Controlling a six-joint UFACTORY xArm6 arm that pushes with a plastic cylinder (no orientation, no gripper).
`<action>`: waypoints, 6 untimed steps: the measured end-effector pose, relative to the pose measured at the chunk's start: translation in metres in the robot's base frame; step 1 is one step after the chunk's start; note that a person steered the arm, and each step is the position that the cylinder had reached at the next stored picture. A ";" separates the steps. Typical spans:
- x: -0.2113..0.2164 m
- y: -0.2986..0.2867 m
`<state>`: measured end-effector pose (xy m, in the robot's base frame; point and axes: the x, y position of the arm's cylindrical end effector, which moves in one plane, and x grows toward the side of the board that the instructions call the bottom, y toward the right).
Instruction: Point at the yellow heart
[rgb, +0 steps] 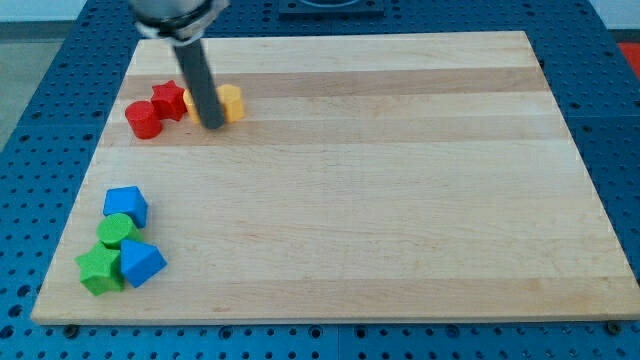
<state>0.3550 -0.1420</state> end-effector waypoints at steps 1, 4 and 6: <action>-0.030 0.042; -0.021 0.033; -0.026 -0.002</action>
